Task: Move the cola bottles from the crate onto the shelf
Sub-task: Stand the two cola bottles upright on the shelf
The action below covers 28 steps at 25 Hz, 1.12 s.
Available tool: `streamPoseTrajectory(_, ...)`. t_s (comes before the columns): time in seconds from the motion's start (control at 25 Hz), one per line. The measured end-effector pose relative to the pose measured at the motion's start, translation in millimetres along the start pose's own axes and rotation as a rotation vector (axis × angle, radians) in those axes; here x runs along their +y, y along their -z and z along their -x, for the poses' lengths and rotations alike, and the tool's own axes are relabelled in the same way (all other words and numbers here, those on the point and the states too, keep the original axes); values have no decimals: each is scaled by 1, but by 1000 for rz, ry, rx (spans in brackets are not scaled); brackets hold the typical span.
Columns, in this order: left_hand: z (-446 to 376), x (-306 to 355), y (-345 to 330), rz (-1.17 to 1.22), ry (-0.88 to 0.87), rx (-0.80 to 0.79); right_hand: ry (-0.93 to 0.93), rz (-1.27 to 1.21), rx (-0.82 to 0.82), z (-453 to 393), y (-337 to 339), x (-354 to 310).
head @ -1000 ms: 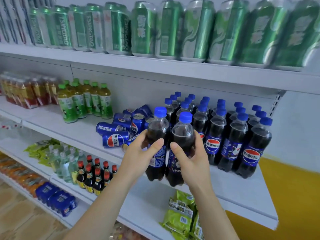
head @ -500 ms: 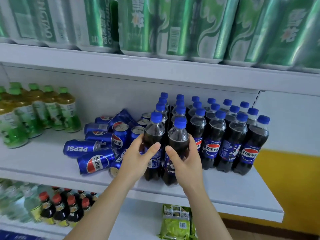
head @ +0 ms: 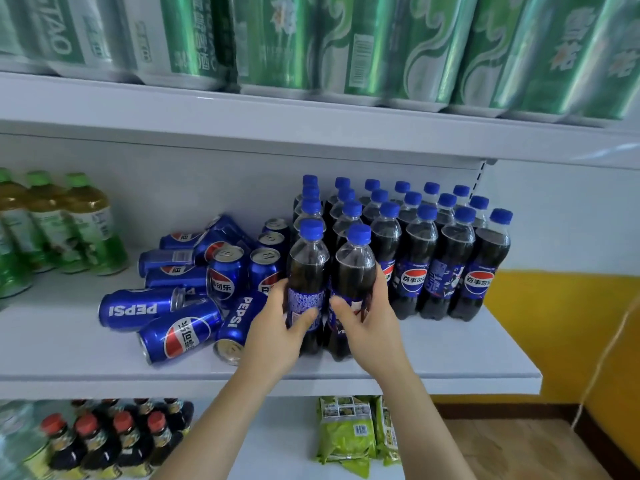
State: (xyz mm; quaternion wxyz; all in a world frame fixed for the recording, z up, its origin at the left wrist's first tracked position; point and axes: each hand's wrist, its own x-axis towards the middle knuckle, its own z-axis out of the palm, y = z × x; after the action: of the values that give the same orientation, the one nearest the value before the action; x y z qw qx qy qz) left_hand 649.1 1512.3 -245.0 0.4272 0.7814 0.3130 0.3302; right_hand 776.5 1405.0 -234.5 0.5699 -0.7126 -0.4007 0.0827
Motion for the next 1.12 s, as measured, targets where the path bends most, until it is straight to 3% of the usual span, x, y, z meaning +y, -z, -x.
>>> streamPoseTrajectory(0.2, 8, -16, -10, -89, 2, 4, -74, 270, -103, 22, -4, 35)
streamPoseTrajectory(1.12, -15, -25, -26, -122, 45, -20, -79, 270, -32, 2, -14, 60)
